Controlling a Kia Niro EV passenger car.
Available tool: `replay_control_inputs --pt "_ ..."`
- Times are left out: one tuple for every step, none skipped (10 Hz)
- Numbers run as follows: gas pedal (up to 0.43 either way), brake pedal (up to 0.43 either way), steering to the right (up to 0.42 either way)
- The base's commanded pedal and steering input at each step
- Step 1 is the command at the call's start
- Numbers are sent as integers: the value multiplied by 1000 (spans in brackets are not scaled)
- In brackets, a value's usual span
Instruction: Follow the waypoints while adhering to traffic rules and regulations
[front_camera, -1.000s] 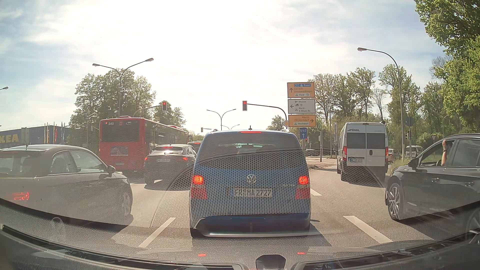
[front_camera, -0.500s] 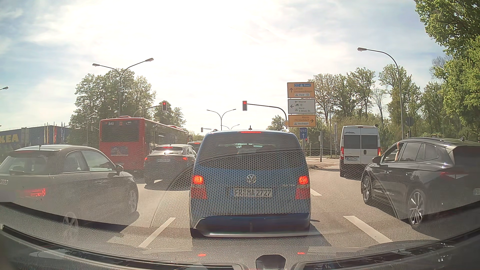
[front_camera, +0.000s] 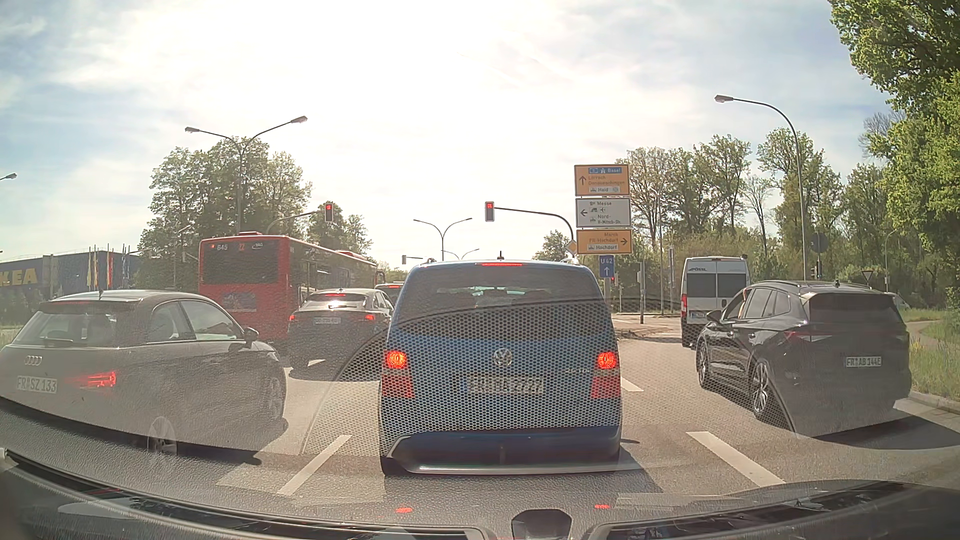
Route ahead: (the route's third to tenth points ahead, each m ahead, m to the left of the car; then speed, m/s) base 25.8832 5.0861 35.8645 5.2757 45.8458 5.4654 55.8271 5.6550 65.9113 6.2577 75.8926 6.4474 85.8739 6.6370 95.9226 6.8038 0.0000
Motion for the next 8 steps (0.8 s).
replay_control_inputs --pt "0 238 5" --pt "0 232 4" --pt "0 232 4" --pt "0 232 4" --pt "0 232 4" --pt "0 238 4" --pt "0 232 4" --pt "0 238 4"
